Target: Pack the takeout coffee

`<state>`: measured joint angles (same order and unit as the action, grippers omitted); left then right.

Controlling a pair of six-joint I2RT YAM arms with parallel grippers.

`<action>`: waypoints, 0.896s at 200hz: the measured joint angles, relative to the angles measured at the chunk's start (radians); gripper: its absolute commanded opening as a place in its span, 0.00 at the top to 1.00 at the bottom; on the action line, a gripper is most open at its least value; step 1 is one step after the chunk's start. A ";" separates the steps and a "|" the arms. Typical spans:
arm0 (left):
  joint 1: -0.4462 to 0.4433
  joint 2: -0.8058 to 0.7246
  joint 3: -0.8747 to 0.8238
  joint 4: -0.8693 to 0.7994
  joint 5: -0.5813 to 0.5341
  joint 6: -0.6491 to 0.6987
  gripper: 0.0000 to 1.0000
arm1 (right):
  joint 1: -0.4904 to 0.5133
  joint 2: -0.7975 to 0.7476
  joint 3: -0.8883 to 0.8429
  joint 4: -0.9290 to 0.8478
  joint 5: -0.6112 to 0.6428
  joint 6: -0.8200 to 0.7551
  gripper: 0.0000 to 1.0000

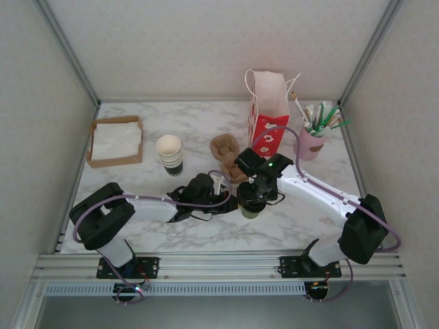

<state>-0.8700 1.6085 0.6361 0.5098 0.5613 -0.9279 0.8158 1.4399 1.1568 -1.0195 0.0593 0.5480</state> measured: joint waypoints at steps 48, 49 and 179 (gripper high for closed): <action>0.000 -0.079 -0.019 -0.051 -0.020 0.003 0.89 | 0.000 -0.022 -0.025 0.029 0.000 0.008 0.31; 0.000 -0.080 -0.020 -0.051 -0.021 0.003 0.89 | 0.000 -0.023 -0.025 0.029 0.000 0.008 0.30; 0.129 -0.476 -0.092 -0.336 -0.119 0.055 0.80 | 0.113 0.077 0.069 0.028 0.008 0.014 0.27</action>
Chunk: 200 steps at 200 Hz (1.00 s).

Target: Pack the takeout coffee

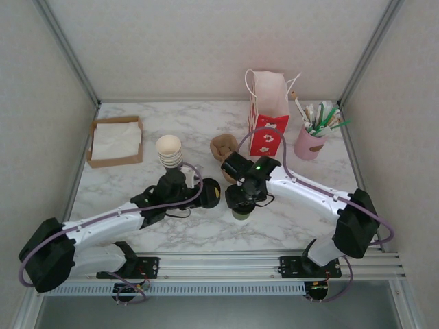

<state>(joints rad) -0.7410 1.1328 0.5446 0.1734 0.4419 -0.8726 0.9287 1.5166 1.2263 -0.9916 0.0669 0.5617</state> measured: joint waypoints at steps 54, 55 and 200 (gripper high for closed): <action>0.063 -0.066 -0.023 -0.075 -0.006 0.024 0.74 | 0.033 0.039 0.043 -0.007 -0.010 -0.004 0.21; 0.063 -0.066 -0.023 -0.076 -0.006 0.024 0.74 | 0.033 0.039 0.043 -0.007 -0.011 -0.004 0.21; 0.064 -0.058 -0.023 -0.087 -0.005 0.039 0.73 | 0.039 0.057 0.114 -0.070 -0.034 -0.015 0.14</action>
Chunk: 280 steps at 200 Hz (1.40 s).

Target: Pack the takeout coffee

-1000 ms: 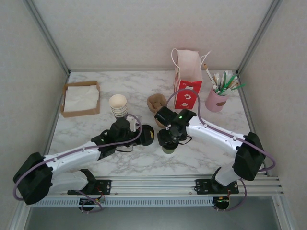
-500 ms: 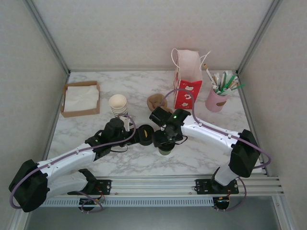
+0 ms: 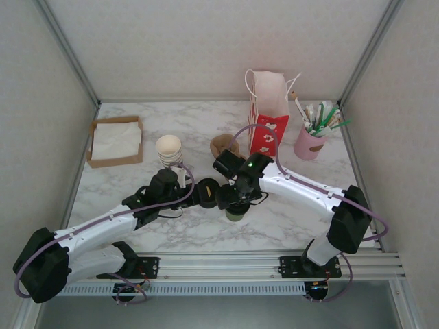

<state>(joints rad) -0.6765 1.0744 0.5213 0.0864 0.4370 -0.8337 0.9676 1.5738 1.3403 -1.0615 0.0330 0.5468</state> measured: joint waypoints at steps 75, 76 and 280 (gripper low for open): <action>0.000 0.016 0.000 -0.002 0.001 0.000 0.77 | 0.013 0.041 0.000 -0.001 0.028 -0.016 0.14; 0.000 0.017 0.000 -0.002 0.001 0.000 0.77 | 0.013 0.041 0.000 -0.001 0.029 -0.016 0.14; 0.000 0.070 0.000 0.017 0.035 0.000 0.79 | 0.033 -0.008 -0.033 0.063 0.069 -0.057 0.01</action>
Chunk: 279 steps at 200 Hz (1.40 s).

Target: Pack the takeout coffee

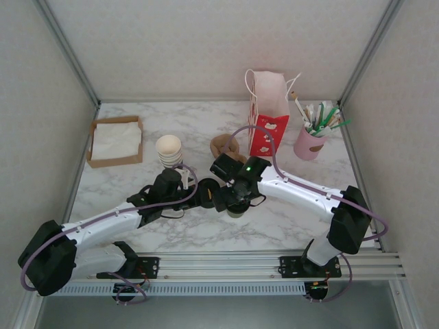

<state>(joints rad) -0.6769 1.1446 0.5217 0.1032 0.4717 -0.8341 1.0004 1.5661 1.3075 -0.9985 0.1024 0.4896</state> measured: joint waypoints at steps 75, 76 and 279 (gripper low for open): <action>0.000 0.012 0.021 0.024 0.027 -0.004 0.79 | 0.001 -0.001 -0.018 -0.006 -0.018 -0.068 0.01; 0.000 0.012 0.021 0.026 0.029 -0.004 0.79 | 0.001 -0.001 -0.019 -0.006 -0.017 -0.069 0.01; -0.049 0.173 0.098 0.104 0.187 -0.042 0.76 | 0.002 -0.101 -0.053 0.038 -0.027 -0.235 0.01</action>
<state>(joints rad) -0.7261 1.3174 0.6193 0.2070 0.6590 -0.8761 1.0023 1.4647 1.2545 -0.9604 0.0750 0.2543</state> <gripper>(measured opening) 0.243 0.988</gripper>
